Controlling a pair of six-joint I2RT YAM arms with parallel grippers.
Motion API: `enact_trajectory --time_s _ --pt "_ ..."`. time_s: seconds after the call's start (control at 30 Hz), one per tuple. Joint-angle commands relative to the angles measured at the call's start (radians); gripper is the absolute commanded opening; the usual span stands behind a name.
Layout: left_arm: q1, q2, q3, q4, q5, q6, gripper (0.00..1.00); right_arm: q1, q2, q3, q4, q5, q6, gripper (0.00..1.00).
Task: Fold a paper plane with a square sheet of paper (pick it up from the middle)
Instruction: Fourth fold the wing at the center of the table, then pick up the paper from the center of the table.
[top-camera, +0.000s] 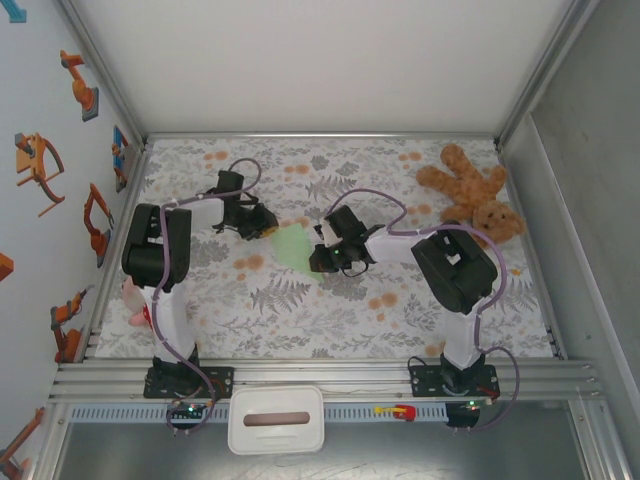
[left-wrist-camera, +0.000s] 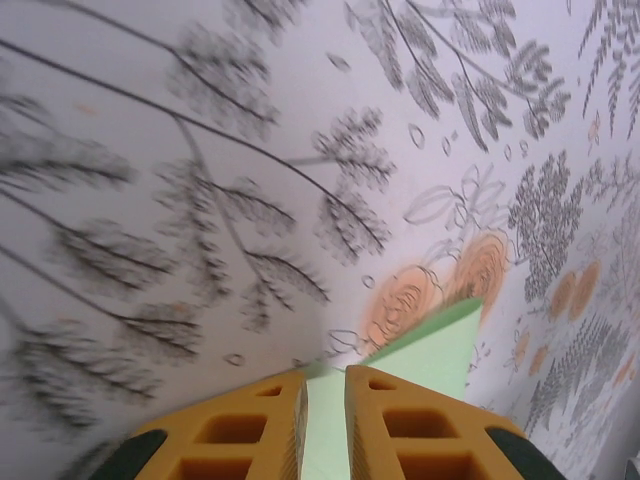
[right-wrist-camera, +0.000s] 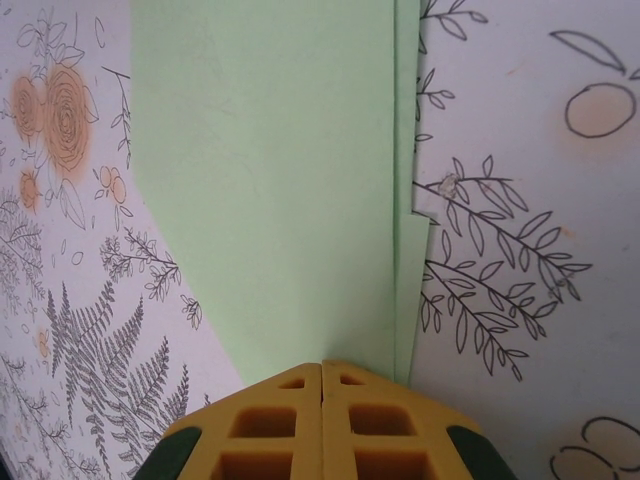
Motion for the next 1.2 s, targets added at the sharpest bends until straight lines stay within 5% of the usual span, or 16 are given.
enact_trajectory --time_s 0.0,0.23,0.4,0.5,0.77,1.17 --pt "0.064 0.037 0.026 -0.044 -0.125 0.056 0.21 0.005 0.051 -0.057 -0.121 0.050 0.030 0.00" --pt "0.072 -0.081 0.052 -0.055 -0.079 0.017 0.23 0.004 -0.044 0.008 0.022 -0.021 0.135 0.02" --pt "0.069 -0.266 -0.096 0.030 -0.102 -0.086 0.36 -0.023 -0.134 -0.005 0.127 0.007 0.174 0.32" --pt "0.068 -0.352 -0.202 0.108 -0.085 -0.158 0.46 -0.054 -0.118 -0.001 0.121 0.010 0.152 0.38" --pt "0.040 -0.454 -0.398 0.269 -0.023 -0.301 0.57 -0.078 -0.024 0.086 0.047 -0.020 0.046 0.38" --pt "-0.016 -0.431 -0.439 0.328 -0.002 -0.337 0.61 -0.085 0.116 0.224 0.031 -0.135 -0.022 0.20"
